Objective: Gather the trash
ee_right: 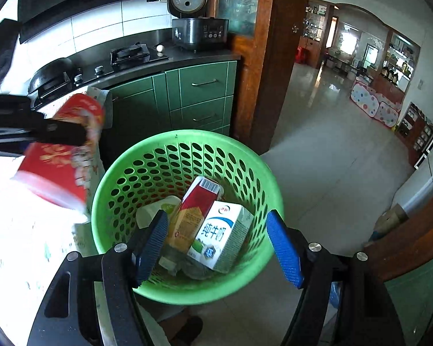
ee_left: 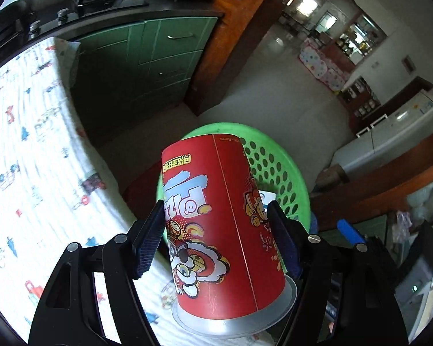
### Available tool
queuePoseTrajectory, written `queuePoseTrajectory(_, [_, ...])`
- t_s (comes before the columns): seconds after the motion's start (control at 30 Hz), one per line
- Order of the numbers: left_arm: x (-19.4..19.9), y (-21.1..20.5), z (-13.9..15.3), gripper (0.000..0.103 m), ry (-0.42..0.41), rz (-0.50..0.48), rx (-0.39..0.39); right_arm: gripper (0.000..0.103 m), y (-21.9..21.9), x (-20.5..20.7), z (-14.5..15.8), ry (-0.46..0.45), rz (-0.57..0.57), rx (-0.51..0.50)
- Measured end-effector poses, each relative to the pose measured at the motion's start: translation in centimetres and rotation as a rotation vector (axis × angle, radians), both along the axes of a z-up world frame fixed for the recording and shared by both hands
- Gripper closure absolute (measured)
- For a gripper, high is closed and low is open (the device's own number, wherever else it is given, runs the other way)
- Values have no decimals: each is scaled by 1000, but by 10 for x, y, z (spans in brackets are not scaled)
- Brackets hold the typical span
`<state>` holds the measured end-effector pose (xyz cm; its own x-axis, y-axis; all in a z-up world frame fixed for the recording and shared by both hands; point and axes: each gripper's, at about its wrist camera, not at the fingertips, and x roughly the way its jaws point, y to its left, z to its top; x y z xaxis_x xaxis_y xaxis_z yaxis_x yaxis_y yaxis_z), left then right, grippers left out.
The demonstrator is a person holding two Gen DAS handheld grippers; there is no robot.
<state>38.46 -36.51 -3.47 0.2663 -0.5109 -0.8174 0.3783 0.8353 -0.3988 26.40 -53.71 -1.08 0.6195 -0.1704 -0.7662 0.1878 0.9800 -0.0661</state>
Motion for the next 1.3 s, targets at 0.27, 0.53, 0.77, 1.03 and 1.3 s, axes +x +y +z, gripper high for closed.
queuePoseTrajectory(0.27, [-2, -41, -8, 31, -42, -72, 70, 29, -4, -26, 0, -6, -9, 22])
queuePoseTrajectory(0.53, [-35, -16, 9, 25, -134, -91, 79, 27, 12, -48, 3, -12, -2, 44])
queuePoseTrajectory(0.77, [-74, 25, 30, 25, -220, -67, 100, 20, 38, -73, 15, -34, 2, 57])
queuePoseTrajectory(1.03, [-127, 89, 47, 20, -329, -9, 129, 16, 78, -111, 29, -58, 8, 63])
queuePoseTrajectory(1.3, [-180, 152, 56, 19, -462, 46, 198, 13, 123, -141, 37, -96, 38, 58])
